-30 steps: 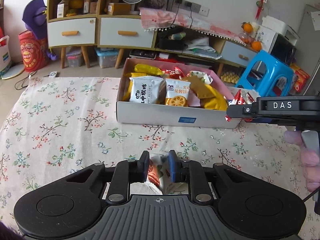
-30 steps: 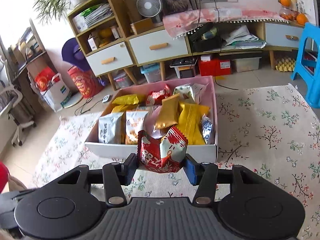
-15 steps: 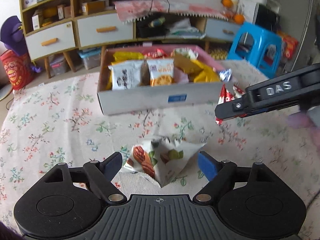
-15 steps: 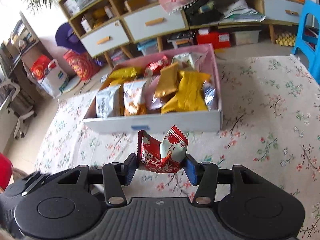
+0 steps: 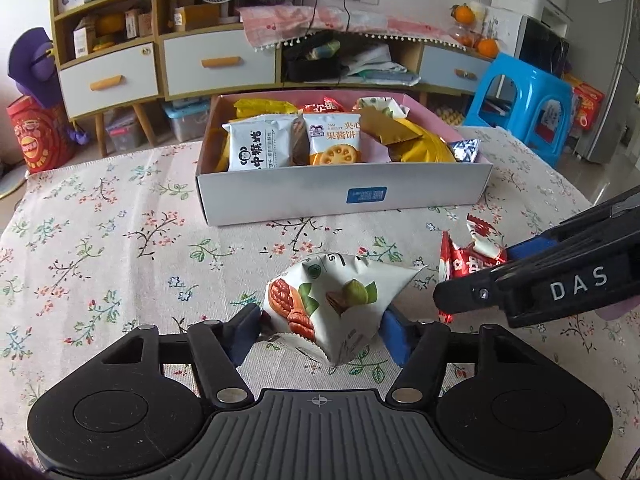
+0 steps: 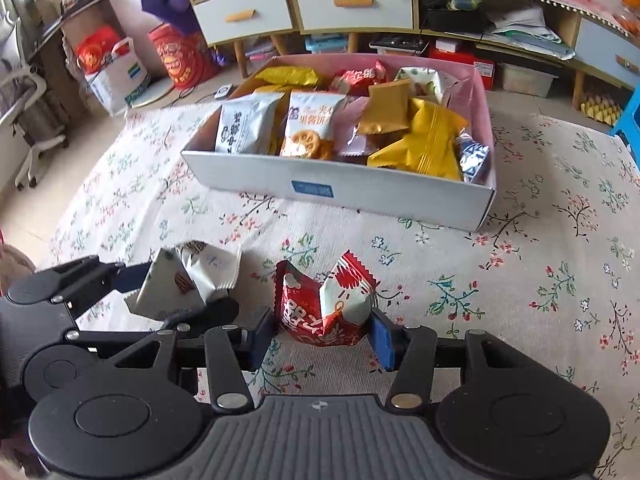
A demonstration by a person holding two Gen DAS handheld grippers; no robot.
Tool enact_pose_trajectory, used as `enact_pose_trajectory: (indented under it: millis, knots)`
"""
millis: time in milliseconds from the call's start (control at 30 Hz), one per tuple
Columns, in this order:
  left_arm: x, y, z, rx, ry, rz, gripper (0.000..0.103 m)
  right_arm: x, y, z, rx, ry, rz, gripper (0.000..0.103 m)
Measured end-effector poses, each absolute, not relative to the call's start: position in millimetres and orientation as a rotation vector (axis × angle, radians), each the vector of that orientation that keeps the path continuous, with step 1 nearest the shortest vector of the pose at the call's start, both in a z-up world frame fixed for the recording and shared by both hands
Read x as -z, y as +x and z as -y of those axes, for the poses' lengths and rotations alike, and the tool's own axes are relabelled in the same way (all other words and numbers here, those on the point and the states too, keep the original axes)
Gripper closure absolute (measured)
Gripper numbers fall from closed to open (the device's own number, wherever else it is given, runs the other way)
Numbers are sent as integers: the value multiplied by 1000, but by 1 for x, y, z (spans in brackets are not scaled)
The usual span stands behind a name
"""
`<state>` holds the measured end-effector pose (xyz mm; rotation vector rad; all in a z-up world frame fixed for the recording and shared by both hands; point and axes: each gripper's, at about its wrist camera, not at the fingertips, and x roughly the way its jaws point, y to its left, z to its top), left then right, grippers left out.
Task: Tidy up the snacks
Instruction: 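Lift and carry pecan bag in left tool to box while right tool carries red bag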
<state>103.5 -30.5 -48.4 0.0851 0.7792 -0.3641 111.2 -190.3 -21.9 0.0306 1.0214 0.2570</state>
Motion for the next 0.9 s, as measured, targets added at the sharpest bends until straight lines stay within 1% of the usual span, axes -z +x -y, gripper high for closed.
enact_pose_trajectory:
  millis: [67, 500, 767, 900]
  knots:
    - [48, 102, 32, 356, 94, -772, 54, 23, 111, 188, -260, 22, -1024, 64]
    - [19, 106, 29, 334, 58, -731, 55, 11, 111, 190, -262, 20, -991, 64]
    - [-3, 128, 38, 316, 64, -716, 55, -12, 118, 203, -255, 79, -930, 64]
    - [-14, 144, 49, 317, 95, -689, 55, -19, 122, 216, -238, 163, -921, 64]
